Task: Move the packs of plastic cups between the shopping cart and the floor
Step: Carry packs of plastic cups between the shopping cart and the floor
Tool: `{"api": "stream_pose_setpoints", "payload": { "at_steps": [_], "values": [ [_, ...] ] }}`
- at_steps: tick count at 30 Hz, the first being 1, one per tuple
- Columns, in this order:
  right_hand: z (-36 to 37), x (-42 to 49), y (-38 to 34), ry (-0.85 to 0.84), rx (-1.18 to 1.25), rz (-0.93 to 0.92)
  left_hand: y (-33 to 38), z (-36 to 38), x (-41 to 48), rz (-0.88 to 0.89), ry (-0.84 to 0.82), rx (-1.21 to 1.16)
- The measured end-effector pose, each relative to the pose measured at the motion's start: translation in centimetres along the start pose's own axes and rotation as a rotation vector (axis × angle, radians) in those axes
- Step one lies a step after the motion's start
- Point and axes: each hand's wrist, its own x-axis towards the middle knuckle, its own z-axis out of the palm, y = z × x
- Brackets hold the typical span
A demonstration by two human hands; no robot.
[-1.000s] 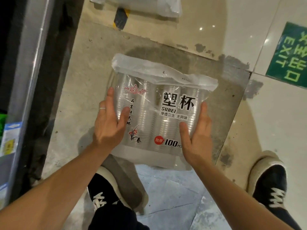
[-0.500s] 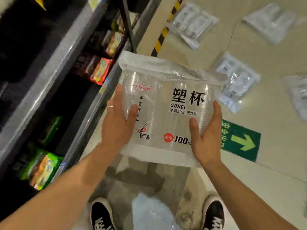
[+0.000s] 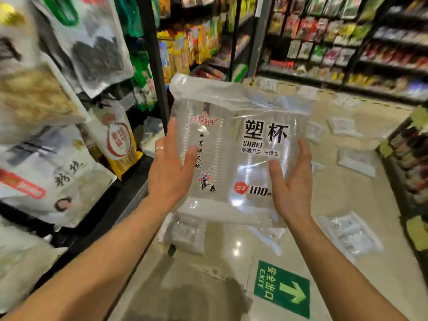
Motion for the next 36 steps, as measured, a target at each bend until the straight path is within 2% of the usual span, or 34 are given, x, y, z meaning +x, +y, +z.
{"api": "stream_pose_setpoints", "payload": {
  "at_steps": [8, 15, 19, 25, 36],
  "values": [
    [-10.7, 6.6, -16.1, 0.091, -0.014, -0.121, 14.8, -11.7, 6.1, 0.144, 0.092, -0.002],
    [-20.0, 10.7, -24.4, 0.174, 0.0, -0.242, 26.2, -17.9, 6.7, 0.23, 0.181, -0.03],
    [-25.7, 11.9, -26.8, 0.205, 0.033, -0.347, 32.4, -19.4, 5.7, 0.272, 0.241, -0.06],
    [-34.1, 13.0, -28.4, 0.232, 0.049, -0.387, 40.8, -19.4, 3.6, 0.308, 0.295, -0.09],
    [-43.6, 13.5, -27.1, 0.366, -0.048, -0.346, 49.5, -15.3, 4.0, 0.352, 0.19, -0.114]
  ]
}}
